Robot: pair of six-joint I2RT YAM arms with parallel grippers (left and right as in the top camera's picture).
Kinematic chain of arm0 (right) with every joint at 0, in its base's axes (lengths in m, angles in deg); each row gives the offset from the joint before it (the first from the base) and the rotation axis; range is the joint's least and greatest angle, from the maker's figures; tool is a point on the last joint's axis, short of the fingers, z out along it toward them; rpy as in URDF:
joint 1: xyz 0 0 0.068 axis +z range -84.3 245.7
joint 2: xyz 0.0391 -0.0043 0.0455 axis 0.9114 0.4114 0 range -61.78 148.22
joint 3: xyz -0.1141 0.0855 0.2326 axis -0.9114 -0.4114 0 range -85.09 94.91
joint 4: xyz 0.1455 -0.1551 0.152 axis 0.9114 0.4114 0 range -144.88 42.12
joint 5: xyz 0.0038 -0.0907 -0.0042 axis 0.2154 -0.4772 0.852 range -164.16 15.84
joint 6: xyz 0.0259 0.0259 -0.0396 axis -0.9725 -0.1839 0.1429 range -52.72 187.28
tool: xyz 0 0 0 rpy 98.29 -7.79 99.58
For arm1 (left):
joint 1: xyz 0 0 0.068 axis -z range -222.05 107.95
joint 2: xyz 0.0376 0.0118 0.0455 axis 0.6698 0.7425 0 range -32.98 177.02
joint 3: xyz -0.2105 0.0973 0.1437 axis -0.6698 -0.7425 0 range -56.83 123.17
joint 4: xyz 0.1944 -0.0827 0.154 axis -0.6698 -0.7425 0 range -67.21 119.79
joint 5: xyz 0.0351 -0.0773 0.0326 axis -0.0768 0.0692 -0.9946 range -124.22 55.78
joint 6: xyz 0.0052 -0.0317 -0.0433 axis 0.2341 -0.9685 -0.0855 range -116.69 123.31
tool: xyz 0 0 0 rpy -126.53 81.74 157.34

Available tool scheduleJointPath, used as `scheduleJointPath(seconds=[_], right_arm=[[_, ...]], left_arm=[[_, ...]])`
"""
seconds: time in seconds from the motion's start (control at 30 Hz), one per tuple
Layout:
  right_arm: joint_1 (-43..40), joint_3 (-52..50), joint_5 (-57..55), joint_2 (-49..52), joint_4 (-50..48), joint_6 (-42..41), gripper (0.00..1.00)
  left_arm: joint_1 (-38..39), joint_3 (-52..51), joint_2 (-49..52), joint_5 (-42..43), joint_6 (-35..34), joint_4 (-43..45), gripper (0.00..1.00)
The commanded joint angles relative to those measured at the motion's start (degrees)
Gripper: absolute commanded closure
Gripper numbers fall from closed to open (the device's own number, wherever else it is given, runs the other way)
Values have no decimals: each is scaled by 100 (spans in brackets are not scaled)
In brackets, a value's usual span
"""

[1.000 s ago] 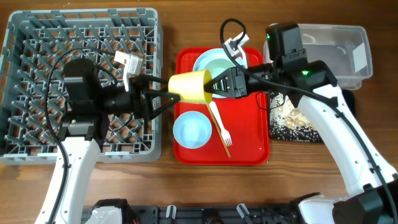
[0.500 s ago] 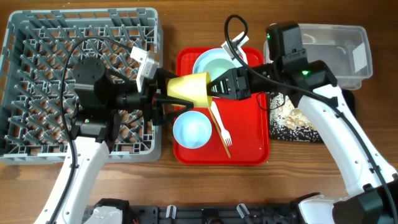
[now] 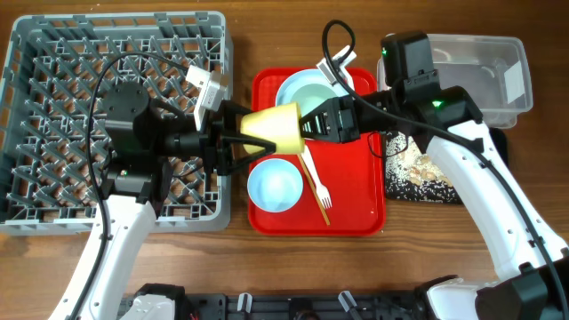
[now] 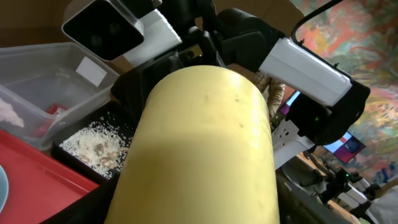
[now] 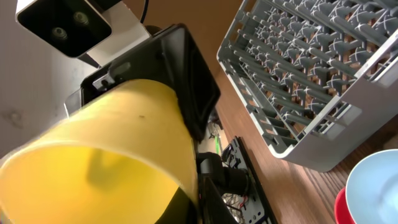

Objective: Sort waste into correct bins and load items into the dishwasher rack
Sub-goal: 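Hand the yellow cup from the right gripper to the left gripper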

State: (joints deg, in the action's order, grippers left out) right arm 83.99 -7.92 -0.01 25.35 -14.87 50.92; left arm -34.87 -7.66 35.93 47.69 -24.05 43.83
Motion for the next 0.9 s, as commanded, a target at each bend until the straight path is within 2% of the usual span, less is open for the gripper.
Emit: scheduleJointPath(seconds=[0.0,0.6,0.77,0.83,0.87], right_arm=[[22,35,131,48,-11,116,96],[22,35,129,48,-11,114,96],[22,35,131,52,-11,116,95],[22,35,129,52,-9,114,96],[22,35,129,52,-9,114,96]], left_arm=[[22,76,11,98,-57,20,23],[22,79,11,96,-59,208,22],[22,79,11,96,-57,208,28],[22,79,11,96,-59,208,39],[22,79,11,96,-59,208,41]])
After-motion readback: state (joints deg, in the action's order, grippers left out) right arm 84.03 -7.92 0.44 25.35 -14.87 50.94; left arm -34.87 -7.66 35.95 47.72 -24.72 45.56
